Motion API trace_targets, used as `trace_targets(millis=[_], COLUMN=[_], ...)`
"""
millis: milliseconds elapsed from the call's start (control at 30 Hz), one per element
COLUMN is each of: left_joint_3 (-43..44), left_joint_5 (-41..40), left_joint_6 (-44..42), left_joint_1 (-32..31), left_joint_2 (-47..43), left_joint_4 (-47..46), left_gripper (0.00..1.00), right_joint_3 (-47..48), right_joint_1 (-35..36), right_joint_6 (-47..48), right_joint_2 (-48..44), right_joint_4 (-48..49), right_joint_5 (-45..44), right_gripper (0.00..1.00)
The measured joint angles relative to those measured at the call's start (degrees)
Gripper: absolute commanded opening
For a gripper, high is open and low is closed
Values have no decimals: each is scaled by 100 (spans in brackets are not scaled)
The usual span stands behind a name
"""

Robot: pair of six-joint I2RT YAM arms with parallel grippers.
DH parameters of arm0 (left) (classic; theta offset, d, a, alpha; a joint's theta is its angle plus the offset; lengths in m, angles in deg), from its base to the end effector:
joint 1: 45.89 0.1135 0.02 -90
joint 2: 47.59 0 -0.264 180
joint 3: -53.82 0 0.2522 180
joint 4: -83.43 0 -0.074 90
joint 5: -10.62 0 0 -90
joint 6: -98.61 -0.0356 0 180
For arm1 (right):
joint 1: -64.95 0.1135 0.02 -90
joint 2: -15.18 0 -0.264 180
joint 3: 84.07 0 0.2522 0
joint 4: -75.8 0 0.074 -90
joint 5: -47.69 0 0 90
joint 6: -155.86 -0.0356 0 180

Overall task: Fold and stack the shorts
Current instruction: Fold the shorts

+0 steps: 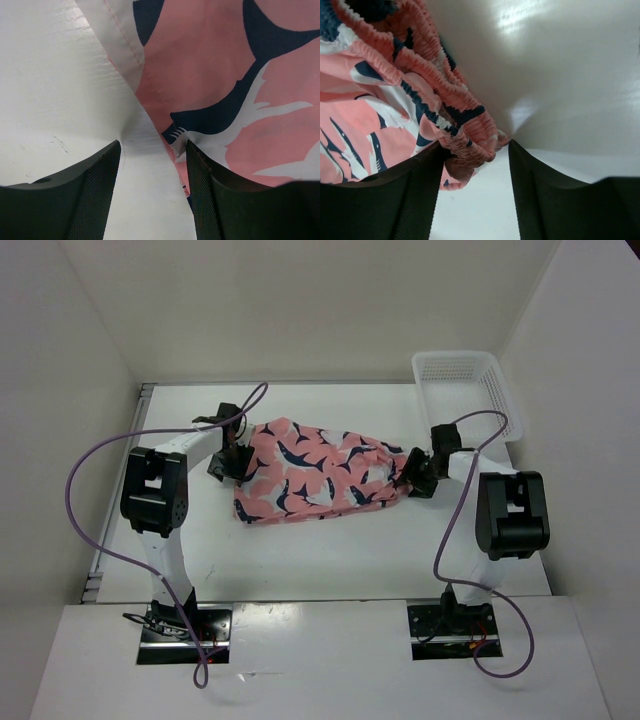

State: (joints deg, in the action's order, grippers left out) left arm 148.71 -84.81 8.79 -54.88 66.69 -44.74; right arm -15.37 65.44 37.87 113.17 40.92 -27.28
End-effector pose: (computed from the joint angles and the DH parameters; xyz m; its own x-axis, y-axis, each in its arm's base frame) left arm 0.3973 -0.0594 0.1668 -0.9355 0.1448 -0.3222 0.1225 0.9885 0.0886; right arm 0.3238 0.0120 0.1540 -0.8517 0.4460 -0.2752 0.3154 0.8555 0.4106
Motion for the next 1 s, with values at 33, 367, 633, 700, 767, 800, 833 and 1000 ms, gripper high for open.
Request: trace_targets(millis=[33,367,633,700,767,800,833,1000], left_joint_3=[0,66,166,170,175,175,179,199], left_joint_5=[2,33,243,352,490,549,575,616], left_joint_6=[2,2,4,7,7,4,4,-2], left_joint_1=[0,28,44,44,44,44,44,11], left_joint_2=[0,50,118,129,142,149,151,162], left_joint_4=[4,81,199,219,238,249,260,286], left_gripper=[63,63,63,63,63,63,63,63], right_joint_3=[87,205,-105,-153,-175,-177,-175,-188], right_joint_1=[2,76,83,90,146,195,260,531], right_joint_6=[-7,-81,118,210,286,313,345,428], right_joint_2=[79,240,-256,-516,-833,-986,-1147,-1598], right_joint_4=[9,44,-120,-291,-409,-461,-509,-579], right_joint_5=[-50,-433,-748,-896,-1071,-1165,-1244,-1440], right_gripper=[56,0,0,0,0,0,0,0])
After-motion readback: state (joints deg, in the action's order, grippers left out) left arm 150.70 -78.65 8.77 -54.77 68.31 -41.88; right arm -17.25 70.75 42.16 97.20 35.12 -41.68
